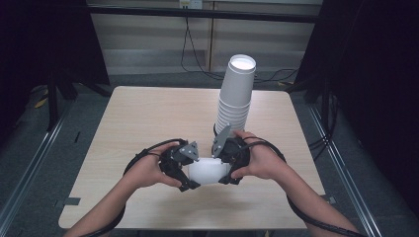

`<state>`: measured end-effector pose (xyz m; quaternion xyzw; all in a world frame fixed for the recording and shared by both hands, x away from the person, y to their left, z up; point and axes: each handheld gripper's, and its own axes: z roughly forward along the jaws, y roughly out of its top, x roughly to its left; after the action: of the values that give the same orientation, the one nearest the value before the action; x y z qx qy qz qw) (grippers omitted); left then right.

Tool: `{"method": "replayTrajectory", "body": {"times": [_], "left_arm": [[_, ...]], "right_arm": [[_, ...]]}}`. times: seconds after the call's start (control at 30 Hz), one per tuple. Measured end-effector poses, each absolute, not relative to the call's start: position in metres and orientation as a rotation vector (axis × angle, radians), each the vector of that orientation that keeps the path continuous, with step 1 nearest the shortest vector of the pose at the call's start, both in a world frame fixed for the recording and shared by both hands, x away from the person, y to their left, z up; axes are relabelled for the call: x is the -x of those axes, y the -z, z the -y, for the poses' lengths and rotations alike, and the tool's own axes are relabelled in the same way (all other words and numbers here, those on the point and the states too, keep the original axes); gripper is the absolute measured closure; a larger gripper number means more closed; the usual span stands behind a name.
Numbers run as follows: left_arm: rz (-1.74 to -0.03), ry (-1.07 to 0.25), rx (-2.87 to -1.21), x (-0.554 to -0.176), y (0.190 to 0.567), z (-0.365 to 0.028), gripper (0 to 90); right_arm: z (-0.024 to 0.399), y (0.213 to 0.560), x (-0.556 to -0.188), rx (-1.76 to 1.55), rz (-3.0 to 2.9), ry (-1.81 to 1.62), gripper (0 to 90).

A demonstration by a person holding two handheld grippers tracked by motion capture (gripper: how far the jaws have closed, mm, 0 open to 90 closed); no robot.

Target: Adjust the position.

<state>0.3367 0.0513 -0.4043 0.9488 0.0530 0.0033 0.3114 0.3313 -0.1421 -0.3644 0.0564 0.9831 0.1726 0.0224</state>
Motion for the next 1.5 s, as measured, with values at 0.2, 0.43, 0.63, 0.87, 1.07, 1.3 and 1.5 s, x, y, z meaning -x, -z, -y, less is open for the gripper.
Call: {"method": "replayTrajectory", "body": {"times": [0.2, 0.43, 0.63, 0.87, 1.07, 1.3, 1.5], "left_arm": [[-0.136, 0.0, -2.507, -0.336, 0.405, -0.048, 15.3], [-0.118, -0.002, -2.504, -0.335, 0.403, -0.045, 15.2], [-0.108, -0.014, -2.51, -0.334, 0.401, -0.045, 15.1], [-0.102, -0.017, -2.5, -0.334, 0.401, -0.045, 14.9], [-0.08, -0.016, -2.491, -0.334, 0.398, -0.047, 14.7], [-0.083, 0.014, -2.451, -0.335, 0.397, -0.051, 13.9], [-0.052, 0.008, -2.415, -0.336, 0.401, -0.053, 11.0]], "right_arm": [[0.138, 0.369, -0.333, -0.181, -3.076, -0.487, 19.4], [0.136, 0.375, -0.333, -0.193, -3.113, -0.464, 22.2], [0.135, 0.379, -0.332, -0.209, -3.129, -0.436, 24.3], [0.135, 0.381, -0.333, -0.213, -3.13, -0.439, 25.0], [0.137, 0.386, -0.332, -0.21, -3.131, -0.454, 25.5], [0.142, 0.395, -0.331, -0.231, -3.132, -0.544, 26.3], [0.145, 0.399, -0.329, -0.243, -3.122, -0.618, 26.3]]}}
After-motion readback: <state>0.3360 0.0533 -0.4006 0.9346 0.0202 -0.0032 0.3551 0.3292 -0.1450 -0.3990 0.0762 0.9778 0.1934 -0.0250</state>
